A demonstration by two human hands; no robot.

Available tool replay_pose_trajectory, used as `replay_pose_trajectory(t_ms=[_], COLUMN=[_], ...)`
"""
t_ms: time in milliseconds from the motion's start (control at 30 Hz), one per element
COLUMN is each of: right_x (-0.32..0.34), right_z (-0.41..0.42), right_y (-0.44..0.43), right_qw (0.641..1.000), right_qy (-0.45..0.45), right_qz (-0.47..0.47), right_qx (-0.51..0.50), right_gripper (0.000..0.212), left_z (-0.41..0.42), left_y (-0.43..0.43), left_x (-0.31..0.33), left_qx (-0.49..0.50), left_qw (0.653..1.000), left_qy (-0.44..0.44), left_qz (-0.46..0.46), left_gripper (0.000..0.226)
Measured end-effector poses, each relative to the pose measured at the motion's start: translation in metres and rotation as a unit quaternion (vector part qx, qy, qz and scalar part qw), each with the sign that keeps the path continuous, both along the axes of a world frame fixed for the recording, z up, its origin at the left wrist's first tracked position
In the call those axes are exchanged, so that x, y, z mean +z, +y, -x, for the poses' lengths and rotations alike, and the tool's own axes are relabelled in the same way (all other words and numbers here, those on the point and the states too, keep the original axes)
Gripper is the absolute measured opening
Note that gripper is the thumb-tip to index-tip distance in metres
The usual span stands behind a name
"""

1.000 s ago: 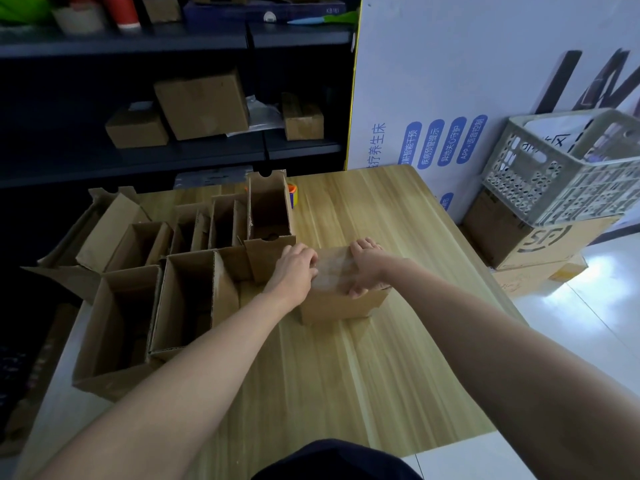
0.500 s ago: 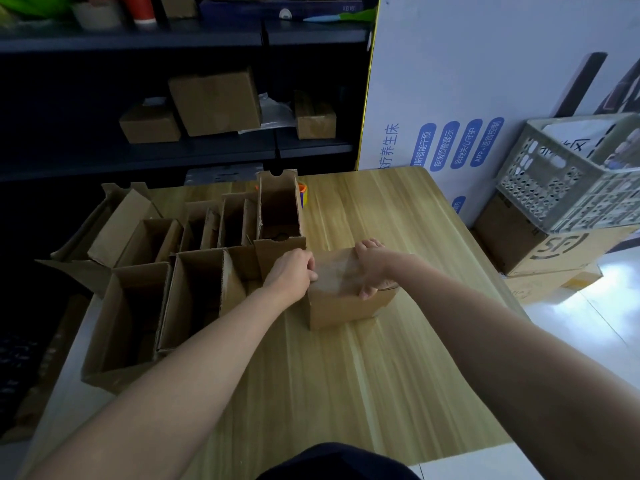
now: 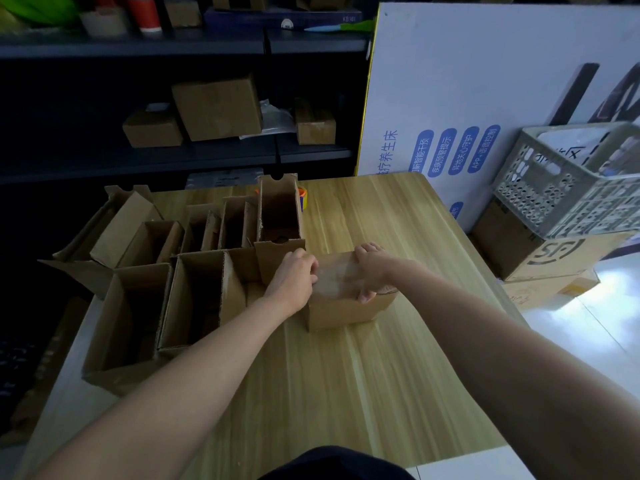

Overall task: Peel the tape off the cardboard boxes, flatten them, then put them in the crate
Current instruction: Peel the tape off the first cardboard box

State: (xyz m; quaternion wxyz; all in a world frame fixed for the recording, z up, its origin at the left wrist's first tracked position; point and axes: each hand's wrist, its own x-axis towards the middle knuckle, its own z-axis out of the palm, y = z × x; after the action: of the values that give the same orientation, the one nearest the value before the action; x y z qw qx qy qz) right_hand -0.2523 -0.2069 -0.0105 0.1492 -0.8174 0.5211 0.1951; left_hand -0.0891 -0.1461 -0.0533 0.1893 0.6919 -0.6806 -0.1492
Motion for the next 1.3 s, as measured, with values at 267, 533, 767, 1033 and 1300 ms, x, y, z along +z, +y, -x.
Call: replay_pose_trajectory(t_ms=[267, 533, 767, 1033, 1300], right_x=[-0.002, -0.005, -0.008, -0.007, -0.009], right_z=[-0.002, 0.0, 0.001, -0.007, -0.004], right_y=[0.001, -0.003, -0.012, -0.017, -0.019], right_qw=[1.0, 1.0, 1.0, 1.0, 1.0], right_qy=[0.02, 0.009, -0.007, 0.012, 0.0], right_qz=[0.002, -0.002, -0.01, -0.013, -0.024], right_qx=[0.0, -0.001, -0.003, -0.001, 0.0], right_gripper=[0.108, 0.109, 0.108, 0.108, 0.11], left_z=[0.009, 0.01, 0.0, 0.006, 0.005], left_y=[-0.001, -0.013, -0.01, -0.021, -0.015], left_x=[-0.003, 0.007, -0.002, 0.0, 0.002], left_qx=[0.016, -0.019, -0.11, 0.0, -0.054], left_qw=[0.999, 0.997, 0.991, 0.994, 0.991], left_qy=[-0.024, -0.069, -0.073, 0.07, 0.088], left_qz=[0.015, -0.029, 0.006, -0.082, -0.087], left_gripper=[0.017, 0.007, 0.015, 0.01, 0.021])
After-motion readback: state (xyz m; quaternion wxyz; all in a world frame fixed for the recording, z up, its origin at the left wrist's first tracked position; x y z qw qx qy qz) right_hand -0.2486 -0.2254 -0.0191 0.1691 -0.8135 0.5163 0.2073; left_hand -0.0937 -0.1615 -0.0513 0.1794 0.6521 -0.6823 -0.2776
